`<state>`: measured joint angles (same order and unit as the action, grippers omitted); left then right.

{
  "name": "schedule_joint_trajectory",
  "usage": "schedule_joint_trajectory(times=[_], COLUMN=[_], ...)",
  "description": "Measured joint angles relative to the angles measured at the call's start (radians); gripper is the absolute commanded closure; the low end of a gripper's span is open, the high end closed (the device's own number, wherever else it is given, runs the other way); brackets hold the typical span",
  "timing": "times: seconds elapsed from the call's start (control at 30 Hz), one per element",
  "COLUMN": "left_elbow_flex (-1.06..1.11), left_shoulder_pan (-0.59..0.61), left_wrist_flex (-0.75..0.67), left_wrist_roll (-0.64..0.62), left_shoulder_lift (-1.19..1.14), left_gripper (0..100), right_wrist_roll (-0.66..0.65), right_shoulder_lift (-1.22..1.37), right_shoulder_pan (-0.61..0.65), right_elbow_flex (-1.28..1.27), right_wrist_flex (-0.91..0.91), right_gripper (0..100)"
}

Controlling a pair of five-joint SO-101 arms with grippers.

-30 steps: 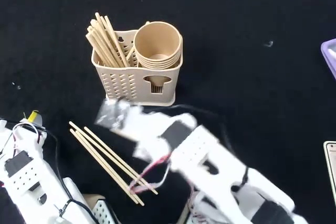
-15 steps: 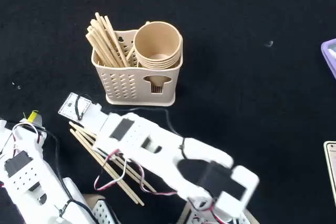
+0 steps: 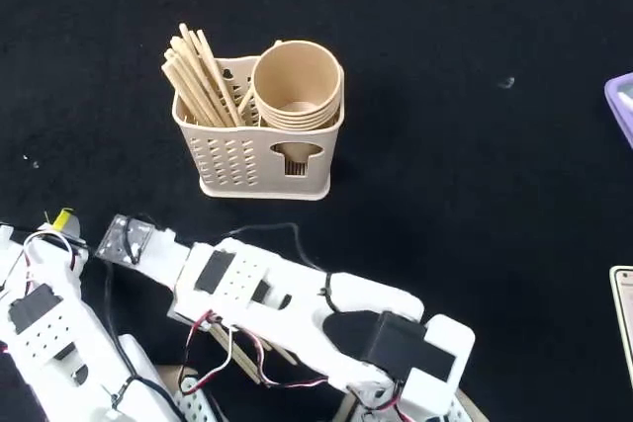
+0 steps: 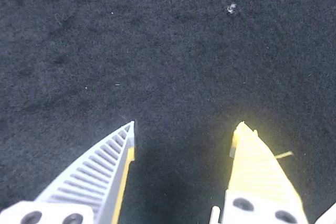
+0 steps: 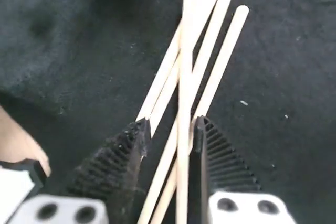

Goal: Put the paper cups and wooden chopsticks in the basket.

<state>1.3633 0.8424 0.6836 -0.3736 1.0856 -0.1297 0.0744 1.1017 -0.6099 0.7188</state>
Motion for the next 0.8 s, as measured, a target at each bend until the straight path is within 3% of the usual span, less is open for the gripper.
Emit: schedule_joint_trajectory(times=[0.2,0.43,0.63,0.8], left_elbow_flex=[0.000,0.000,0.000,0.000], left_shoulder_pan=[0.000,0.000,0.000,0.000], left_wrist_flex=[0.000,0.000,0.000,0.000], left_wrist_roll=[0.000,0.000,0.000,0.000], left_shoulder_lift=[0.000,0.000,0.000,0.000], left_gripper=[71,71,71,71], right_wrist_roll=[-0.002,-0.032,-0.052,-0.052], right_shoulder_lift=[0.000,0.000,0.000,0.000], right_shoulder_pan=[-0.009,-0.068,-0.068,-0.068], right_elbow_flex=[-0.003,-0.003,-0.003,-0.003], right_wrist_flex=[-0.015,0.014,0.023,0.029], right_gripper=[93.2,82.6,82.7,93.3])
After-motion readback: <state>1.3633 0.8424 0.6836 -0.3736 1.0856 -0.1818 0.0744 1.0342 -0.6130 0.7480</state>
